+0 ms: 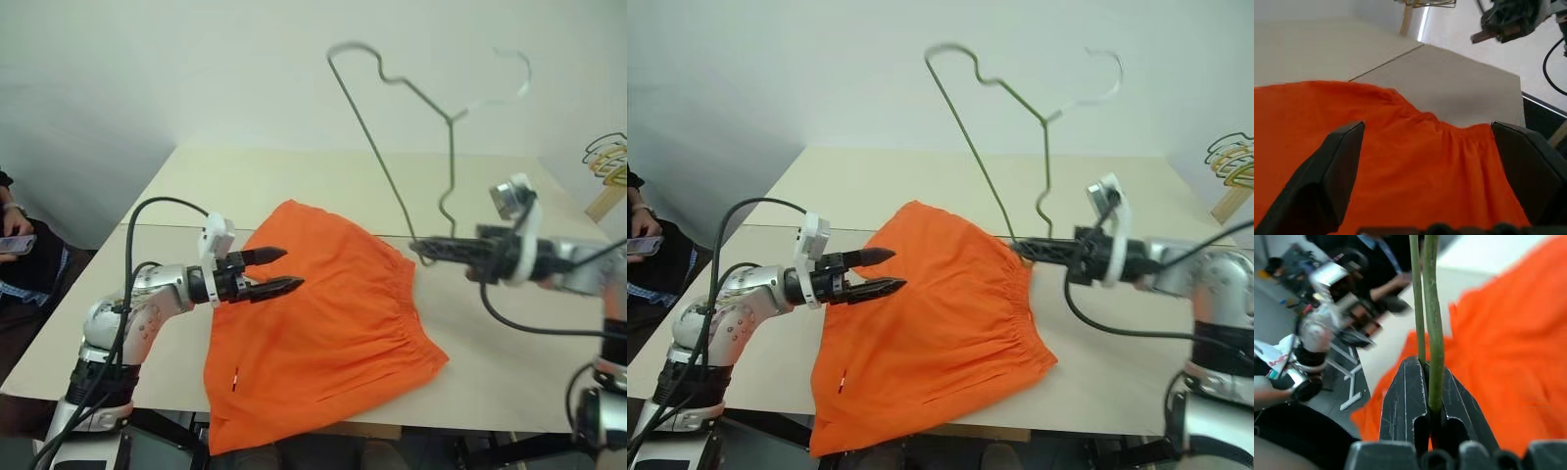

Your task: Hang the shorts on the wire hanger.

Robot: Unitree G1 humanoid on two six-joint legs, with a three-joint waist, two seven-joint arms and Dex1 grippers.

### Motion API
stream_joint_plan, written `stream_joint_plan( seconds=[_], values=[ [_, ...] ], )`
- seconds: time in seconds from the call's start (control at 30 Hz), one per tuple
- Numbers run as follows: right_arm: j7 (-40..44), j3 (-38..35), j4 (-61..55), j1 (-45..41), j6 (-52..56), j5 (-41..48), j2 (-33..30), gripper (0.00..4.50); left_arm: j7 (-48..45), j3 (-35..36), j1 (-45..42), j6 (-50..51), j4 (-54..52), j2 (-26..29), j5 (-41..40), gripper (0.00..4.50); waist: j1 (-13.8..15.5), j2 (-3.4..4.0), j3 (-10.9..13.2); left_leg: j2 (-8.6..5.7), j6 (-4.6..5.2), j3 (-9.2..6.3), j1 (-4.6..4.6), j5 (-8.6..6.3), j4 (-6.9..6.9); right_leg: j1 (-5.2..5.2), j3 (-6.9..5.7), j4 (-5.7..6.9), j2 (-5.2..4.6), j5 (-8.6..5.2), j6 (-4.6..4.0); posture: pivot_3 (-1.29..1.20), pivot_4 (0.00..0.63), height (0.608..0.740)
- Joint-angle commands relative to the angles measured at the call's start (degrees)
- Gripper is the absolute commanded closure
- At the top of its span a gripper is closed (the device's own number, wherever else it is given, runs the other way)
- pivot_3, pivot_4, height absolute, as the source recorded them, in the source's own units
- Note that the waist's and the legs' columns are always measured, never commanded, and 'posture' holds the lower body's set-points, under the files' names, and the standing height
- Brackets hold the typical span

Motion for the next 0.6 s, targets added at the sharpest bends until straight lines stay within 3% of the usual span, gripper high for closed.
stream_joint_plan(
  seconds=[0.03, 0.2, 0.37, 0.6],
  values=[
    [-1.1, -6.8, -3.2, 8.1, 5.4, 2.6, -4.6, 4.50, -1.2, -1.5, -0.3, -4.4, -4.9, 2.9, 4.7, 0.01, 0.2, 0.01, 0.0, 0.02, 0.02, 0.01, 0.04, -0.01, -0.01, 0.01, 0.02, -0.09, 0.01, -0.01, -0.01, -0.07, 0.000, 0.740],
    [4.7, -9.2, -5.3, 22.7, 8.8, 4.7, -12.7, 4.50, -4.1, -5.3, -0.8, -8.0, -5.8, 5.8, 9.6, 0.01, 0.5, 0.06, 0.0, -0.08, 0.06, 0.12, 0.22, -0.03, -0.04, 0.15, 0.14, -0.19, 0.13, -0.03, -0.03, -0.08, 0.000, 0.740],
    [16.9, -7.9, 1.2, 36.2, 9.3, 5.4, -23.5, 4.50, -6.7, -6.7, -1.2, -9.8, -6.6, 6.4, 10.8, 0.01, 0.2, 0.00, -0.1, 0.01, 0.12, 0.20, 0.30, -0.07, -0.02, 0.23, 0.30, -0.27, 0.26, -0.05, 0.01, -0.11, 0.000, 0.740],
    [25.7, -1.4, 8.0, 41.3, 2.7, -0.6, -30.3, 4.50, -8.3, -7.4, 0.0, -9.9, -7.6, 6.0, 10.6, 0.01, -1.2, -0.07, -0.1, 0.14, 0.12, 0.29, 0.36, -0.07, -0.02, 0.23, 0.42, -0.36, 0.39, -0.06, 0.03, -0.12, 0.000, 0.740]
  ],
)
